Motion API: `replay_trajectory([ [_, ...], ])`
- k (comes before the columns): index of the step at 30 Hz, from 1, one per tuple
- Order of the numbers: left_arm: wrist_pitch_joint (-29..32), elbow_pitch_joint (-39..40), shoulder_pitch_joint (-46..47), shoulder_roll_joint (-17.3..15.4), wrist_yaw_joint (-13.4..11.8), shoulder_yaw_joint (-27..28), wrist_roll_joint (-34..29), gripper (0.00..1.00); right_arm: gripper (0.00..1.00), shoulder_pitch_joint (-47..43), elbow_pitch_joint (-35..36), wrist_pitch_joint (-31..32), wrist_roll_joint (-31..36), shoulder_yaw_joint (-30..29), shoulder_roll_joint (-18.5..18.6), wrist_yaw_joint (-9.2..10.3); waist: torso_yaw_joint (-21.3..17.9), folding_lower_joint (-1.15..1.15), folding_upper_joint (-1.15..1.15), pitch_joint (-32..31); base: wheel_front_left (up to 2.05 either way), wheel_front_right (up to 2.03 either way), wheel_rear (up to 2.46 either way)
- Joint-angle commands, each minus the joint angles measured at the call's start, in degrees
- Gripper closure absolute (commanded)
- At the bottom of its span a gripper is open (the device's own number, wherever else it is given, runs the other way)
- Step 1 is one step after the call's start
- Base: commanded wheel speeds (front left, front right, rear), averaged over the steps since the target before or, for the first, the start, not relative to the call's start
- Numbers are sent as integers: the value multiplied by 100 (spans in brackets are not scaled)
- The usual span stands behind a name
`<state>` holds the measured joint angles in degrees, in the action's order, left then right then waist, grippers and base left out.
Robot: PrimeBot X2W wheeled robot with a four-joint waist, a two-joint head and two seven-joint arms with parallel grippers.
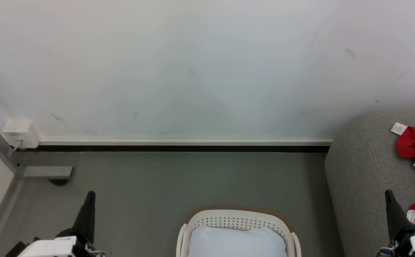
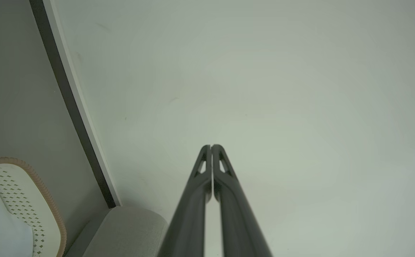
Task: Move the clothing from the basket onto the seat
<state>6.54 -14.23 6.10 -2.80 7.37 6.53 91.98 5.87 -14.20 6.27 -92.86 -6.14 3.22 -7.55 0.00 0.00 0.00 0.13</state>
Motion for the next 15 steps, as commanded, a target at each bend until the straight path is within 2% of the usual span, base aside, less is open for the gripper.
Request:
replay_trajectory([
  [1, 24, 19, 49, -14, 23, 8, 74, 100, 100, 72, 25, 13, 28, -24, -8, 12, 0, 0, 0, 0, 0, 0, 0],
  [15, 24, 19, 49, -14, 22, 8, 75, 100, 100, 73, 25, 9, 38, -32, -11, 12, 0, 0, 0, 0, 0, 0, 0],
])
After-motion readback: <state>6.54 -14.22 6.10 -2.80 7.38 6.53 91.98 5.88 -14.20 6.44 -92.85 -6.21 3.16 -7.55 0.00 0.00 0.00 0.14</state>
